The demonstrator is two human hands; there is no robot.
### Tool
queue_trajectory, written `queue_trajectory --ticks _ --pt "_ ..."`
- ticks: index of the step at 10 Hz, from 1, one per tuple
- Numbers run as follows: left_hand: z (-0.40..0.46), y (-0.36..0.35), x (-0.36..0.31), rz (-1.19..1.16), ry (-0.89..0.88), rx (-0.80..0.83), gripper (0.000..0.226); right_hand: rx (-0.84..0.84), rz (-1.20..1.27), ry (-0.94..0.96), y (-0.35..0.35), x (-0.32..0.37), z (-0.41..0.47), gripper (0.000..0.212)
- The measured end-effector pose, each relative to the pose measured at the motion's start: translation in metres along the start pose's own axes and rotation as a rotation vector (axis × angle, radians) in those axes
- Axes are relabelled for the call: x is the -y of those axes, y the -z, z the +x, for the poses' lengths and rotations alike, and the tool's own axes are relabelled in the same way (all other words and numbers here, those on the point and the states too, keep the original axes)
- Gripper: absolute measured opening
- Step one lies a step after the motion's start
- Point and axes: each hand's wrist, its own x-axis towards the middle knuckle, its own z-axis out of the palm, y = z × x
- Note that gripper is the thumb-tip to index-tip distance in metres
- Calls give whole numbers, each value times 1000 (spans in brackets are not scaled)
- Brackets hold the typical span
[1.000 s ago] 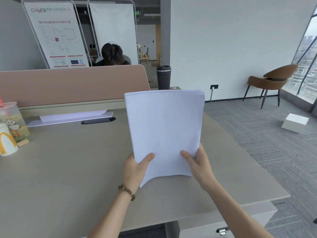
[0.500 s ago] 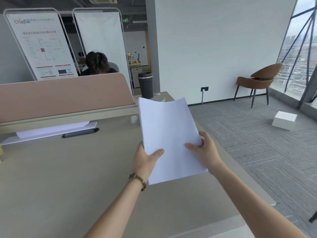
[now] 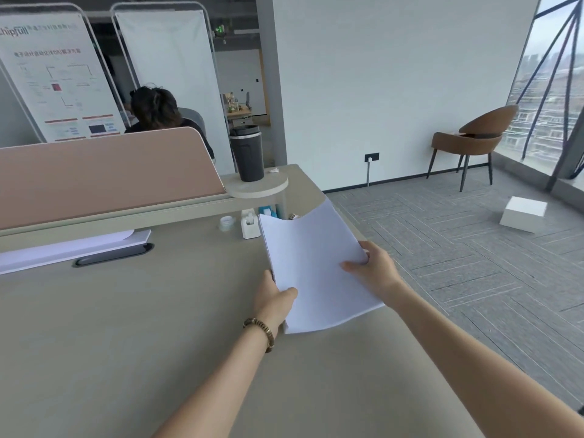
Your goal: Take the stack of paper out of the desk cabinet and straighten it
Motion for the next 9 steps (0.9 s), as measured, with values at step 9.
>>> queue_trajectory --ticks 9 --pt "69 11 15 1141 -85 6 72 109 -667 -29 -8 -7 41 51"
